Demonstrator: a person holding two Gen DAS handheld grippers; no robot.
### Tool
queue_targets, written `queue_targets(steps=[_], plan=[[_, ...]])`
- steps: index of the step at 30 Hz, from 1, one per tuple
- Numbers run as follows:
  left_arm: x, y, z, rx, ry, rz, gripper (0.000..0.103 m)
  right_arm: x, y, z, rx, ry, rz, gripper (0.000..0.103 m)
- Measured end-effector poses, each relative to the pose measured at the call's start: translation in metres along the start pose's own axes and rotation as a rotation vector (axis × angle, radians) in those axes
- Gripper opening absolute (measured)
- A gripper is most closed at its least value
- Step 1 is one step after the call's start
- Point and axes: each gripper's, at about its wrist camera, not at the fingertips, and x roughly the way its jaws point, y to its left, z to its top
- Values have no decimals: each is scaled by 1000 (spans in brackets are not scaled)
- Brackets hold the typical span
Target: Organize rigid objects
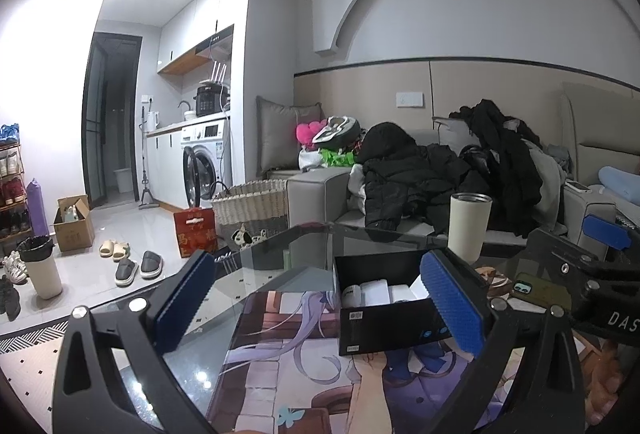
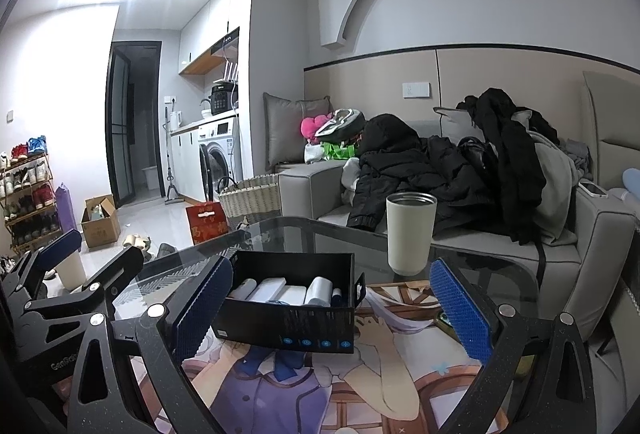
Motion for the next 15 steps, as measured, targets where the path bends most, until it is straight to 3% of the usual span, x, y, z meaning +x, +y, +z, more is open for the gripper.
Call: queue_targets(steps=[15], plan=[[13,4,-2,-8,62,9,103,10,3,-3,-11,26,5,101]])
